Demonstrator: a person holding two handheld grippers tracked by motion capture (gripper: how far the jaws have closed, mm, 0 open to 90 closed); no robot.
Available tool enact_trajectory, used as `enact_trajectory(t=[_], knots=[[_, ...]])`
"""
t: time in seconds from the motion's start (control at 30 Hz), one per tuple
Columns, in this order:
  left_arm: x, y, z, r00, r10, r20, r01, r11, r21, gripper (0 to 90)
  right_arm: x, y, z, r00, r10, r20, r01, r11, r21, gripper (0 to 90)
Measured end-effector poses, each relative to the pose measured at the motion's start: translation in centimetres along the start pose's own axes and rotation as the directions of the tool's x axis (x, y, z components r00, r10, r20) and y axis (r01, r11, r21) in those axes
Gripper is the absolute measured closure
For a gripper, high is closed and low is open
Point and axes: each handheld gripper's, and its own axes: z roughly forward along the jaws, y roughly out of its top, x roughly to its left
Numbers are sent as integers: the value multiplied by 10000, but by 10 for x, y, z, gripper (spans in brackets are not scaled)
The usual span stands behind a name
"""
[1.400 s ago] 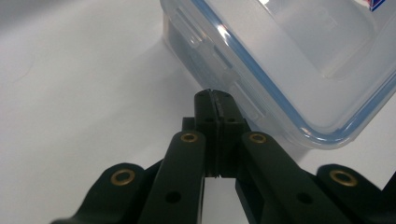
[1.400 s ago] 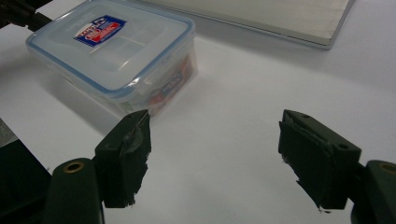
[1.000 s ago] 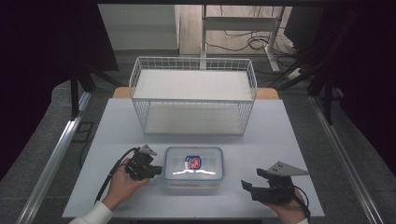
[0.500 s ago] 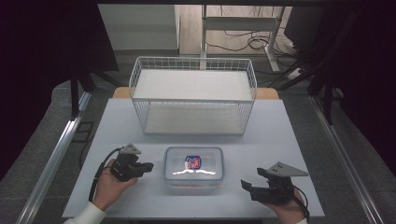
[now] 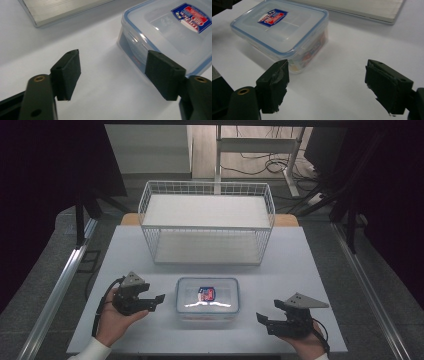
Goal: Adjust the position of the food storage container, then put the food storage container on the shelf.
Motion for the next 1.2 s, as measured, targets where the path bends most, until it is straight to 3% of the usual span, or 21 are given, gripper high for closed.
enact_trajectory(t=[0.1, 0.23, 0.33, 0.4, 0.5, 0.77, 0.93, 1.0, 1.13, 1.2], knots=[[1, 0, -3, 9981, -314, 538, 318, 9995, -78, 277, 3, 1, 2, 9999, -139, -94, 139, 9999, -53, 174], [0, 0, -7, 9939, -547, 962, 569, 9982, -196, 262, 5, 2, 7, 9998, -134, -158, 130, 9997, -216, 161], [2, 1, -9, 9874, -844, 1341, 893, 9955, -307, 221, 5, 6, 7, 9988, 358, -319, -370, 9986, -390, 143], [3, 1, -10, 9847, -952, 1457, 1010, 9943, -329, 197, 6, 8, 7, 9989, 309, -350, -324, 9986, -413, 143], [5, 3, -8, 9757, -1203, 1833, 1271, 9916, -257, 172, 8, 10, 10, 9988, 119, -471, -136, 9992, -366, 143], [7, 6, 1, 9548, -1675, 2454, 1772, 9840, -178, 179, 8, 22, 25, 9949, 424, -915, -447, 9987, -233, 119], [10, 8, 8, 9479, -1952, 2516, 2045, 9788, -110, 176, 10, 28, 34, 9925, 293, -1189, -303, 9995, -64, 120], [12, 9, 12, 9424, -2014, 2669, 2090, 9779, 1, 176, 9, 30, 39, 9899, 343, -1373, -346, 9994, 3, 120], [16, 11, 25, 9231, -2356, 3038, 2392, 9706, 257, 175, 9, 36, 47, 9826, 594, -1762, -572, 9982, 175, 120], [18, 11, 31, 9099, -2510, 3302, 2532, 9667, 369, 175, 10, 39, 51, 9832, 540, -1742, -506, 9984, 238, 120]])
